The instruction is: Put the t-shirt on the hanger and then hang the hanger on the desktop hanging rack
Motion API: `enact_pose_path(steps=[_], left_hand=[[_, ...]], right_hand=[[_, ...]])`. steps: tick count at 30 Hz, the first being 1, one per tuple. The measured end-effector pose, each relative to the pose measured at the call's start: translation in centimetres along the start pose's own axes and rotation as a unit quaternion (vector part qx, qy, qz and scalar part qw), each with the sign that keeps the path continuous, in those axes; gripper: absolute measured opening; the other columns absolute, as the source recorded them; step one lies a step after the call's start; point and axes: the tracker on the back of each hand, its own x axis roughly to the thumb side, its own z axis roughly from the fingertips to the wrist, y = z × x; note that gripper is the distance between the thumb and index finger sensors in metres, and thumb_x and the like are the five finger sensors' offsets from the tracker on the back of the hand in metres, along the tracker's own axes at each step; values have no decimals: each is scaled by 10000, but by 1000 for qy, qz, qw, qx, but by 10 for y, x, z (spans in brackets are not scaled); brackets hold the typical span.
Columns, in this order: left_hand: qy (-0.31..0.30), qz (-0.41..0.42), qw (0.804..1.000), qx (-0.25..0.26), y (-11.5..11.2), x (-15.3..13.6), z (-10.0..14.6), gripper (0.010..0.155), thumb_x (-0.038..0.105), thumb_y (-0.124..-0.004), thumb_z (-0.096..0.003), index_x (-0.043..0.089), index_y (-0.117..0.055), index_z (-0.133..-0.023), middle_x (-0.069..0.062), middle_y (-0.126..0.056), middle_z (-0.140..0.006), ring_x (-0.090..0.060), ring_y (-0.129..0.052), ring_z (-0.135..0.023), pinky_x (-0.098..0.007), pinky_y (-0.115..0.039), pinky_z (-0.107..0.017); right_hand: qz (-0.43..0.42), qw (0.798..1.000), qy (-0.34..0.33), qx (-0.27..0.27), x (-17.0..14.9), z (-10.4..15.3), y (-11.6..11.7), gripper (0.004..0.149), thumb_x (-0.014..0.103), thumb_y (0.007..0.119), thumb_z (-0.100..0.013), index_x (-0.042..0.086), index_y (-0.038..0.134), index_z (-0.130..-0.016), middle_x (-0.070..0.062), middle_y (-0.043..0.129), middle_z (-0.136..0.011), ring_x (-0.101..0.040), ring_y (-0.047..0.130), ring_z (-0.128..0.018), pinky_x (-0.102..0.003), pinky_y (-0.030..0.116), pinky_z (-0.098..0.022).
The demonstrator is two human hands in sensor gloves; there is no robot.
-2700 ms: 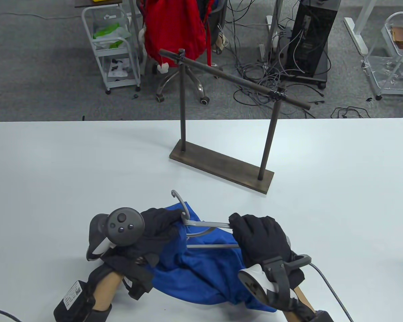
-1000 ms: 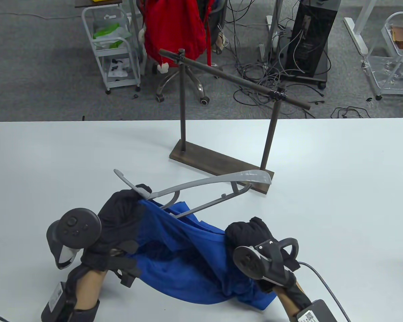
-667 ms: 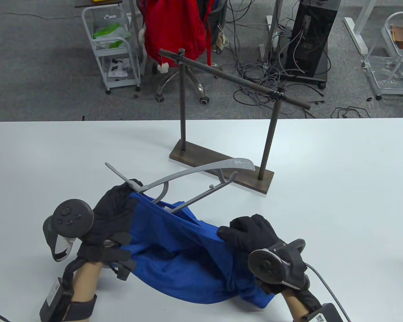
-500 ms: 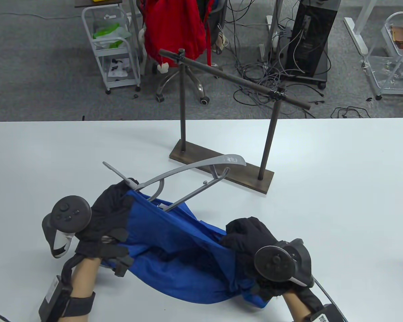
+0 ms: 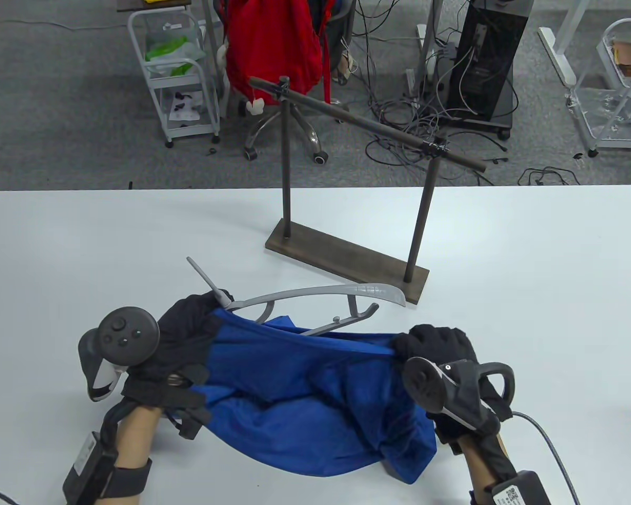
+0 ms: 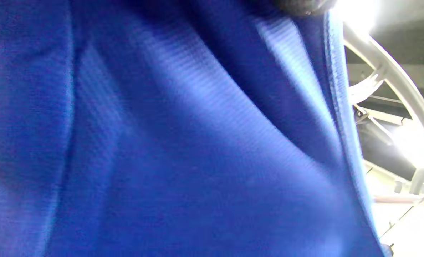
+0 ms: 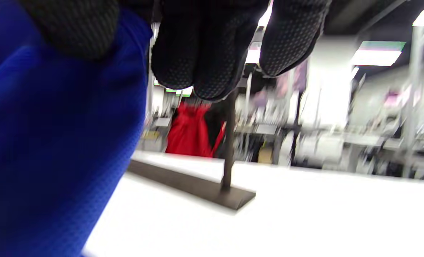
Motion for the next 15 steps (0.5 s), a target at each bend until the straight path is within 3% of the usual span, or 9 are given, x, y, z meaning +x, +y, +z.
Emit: enact_pose_path(steps=[6, 15], left_hand=[[1, -11, 1000, -13, -2, -1, -2, 530, 524, -624, -478, 599, -597, -1002, 248, -794, -925, -62, -825, -844, -426, -626, -881], [6, -38, 999, -21, -6, -3, -5, 528, 513, -653, -462, 609, -642, -981, 229, -817, -915, -83, -838, -827, -439, -633, -869]], right_hand=[[-63, 995, 29, -73, -19, 3, -9, 399, 496, 738, -479, 443, 702, -873, 45, 749, -997, -246, 840, -899, -581, 673, -750], [-55, 993, 39, -94, -18, 4, -11, 397, 494, 733, -481, 447, 682, -872, 53, 760, -986, -240, 851, -890, -574, 684, -746]])
